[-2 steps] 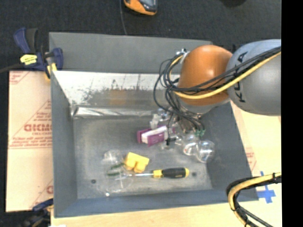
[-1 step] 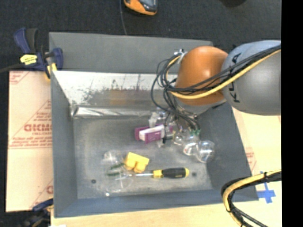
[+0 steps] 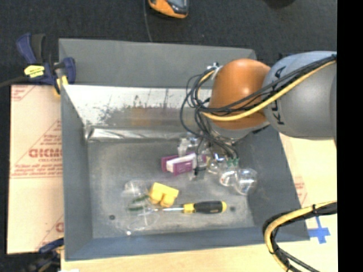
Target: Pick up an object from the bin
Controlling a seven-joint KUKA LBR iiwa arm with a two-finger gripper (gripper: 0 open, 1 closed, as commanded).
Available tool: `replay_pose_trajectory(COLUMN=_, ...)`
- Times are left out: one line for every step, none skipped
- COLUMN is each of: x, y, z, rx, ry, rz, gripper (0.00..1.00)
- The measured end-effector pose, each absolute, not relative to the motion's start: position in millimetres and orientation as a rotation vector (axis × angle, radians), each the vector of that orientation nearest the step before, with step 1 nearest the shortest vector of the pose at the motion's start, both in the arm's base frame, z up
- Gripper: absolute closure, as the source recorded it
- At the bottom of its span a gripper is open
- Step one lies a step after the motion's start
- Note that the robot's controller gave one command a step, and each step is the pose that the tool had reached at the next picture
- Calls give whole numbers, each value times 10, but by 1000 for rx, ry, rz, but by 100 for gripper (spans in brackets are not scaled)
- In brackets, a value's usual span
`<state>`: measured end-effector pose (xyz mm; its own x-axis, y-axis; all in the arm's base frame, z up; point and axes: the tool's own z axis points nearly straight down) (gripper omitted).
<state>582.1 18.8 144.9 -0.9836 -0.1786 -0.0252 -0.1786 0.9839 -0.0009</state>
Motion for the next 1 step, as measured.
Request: replay_pose_trajectory(x=5805, y=171, z=2168, rx=-206, ry=3109, rz=5, gripper=100)
